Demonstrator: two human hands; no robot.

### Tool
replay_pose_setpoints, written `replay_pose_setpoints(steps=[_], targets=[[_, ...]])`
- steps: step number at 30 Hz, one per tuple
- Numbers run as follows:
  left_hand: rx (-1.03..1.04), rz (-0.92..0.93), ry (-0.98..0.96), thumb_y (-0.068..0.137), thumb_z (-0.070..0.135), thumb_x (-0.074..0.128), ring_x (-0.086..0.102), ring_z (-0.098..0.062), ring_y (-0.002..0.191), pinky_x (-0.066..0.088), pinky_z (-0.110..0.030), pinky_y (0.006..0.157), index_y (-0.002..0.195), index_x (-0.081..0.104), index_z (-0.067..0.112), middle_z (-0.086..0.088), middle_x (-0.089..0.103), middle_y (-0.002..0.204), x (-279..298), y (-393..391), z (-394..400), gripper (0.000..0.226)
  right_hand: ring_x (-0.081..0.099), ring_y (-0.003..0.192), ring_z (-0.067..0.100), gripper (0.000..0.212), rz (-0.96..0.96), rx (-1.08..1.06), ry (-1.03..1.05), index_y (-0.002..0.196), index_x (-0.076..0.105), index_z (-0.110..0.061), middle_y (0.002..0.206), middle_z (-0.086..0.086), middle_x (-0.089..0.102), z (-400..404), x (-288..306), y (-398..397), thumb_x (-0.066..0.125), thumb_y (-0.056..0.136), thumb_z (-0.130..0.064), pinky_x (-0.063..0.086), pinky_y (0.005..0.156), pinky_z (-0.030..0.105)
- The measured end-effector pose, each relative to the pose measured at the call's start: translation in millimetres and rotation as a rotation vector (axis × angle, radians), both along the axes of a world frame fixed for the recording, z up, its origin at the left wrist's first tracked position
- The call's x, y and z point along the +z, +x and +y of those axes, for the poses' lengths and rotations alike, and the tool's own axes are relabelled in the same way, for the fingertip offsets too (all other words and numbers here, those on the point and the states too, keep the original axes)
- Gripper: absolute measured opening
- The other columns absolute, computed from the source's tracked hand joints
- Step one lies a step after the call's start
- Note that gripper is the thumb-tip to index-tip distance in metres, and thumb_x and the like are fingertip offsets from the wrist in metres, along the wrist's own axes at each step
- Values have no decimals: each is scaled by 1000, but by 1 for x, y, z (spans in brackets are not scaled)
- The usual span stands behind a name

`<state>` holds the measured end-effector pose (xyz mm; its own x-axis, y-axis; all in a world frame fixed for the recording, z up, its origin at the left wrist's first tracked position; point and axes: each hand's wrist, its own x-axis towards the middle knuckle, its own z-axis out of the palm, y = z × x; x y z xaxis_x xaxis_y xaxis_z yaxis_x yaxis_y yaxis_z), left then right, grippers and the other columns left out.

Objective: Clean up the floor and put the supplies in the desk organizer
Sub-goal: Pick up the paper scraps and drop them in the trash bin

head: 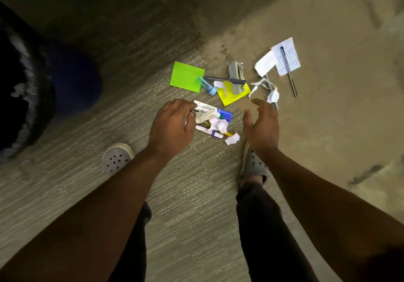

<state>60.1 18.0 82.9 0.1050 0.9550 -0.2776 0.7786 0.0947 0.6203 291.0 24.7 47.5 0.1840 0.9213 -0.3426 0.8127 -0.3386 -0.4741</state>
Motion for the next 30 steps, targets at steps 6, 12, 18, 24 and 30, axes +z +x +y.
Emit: replay_pose_setpoints(steps=[6, 12, 18, 24, 30], targets=[[-198, 109, -127, 87, 19, 57, 58, -36, 103, 48, -43, 90, 114, 63, 11, -13, 63, 117, -70, 66, 19, 29, 45, 121, 37, 63, -146, -4, -248, 136, 41, -12, 136, 15, 44, 20, -59, 84, 67, 83, -34, 42, 96, 44], [-235, 463, -229, 88, 25, 58, 46, -39, 116, 42, -47, 91, 139, 42, 16, -16, 34, 148, -134, 107, 54, 54, 42, 127, 34, 77, -127, 12, -208, 140, 32, -26, 138, 12, 39, 62, -96, 102, 70, 77, -45, 46, 91, 44], [-269, 608, -148, 94, 11, 46, 50, -41, 109, 43, -49, 84, 124, 53, 9, -19, 48, 129, -153, 114, 82, 30, 43, 120, 31, 48, -213, 267, -190, 133, 45, -27, 137, 12, 38, 73, -117, 83, 60, 87, -22, 51, 79, 38], [-307, 592, -122, 95, 16, 48, 53, -38, 106, 47, -45, 73, 115, 62, 11, -15, 58, 115, -152, 107, 89, 25, 42, 120, 29, 37, -252, 312, -161, 126, 50, -20, 137, 9, 39, 68, -126, 87, 59, 90, -19, 43, 69, 33], [-121, 423, -5, 80, 19, 51, 54, -37, 97, 44, -42, 64, 92, 59, 11, -15, 62, 95, -142, 109, 72, 16, 47, 118, 33, 27, -225, 448, -176, 123, 51, -10, 126, 15, 51, 73, -131, 94, 49, 96, -11, 43, 92, 39]])
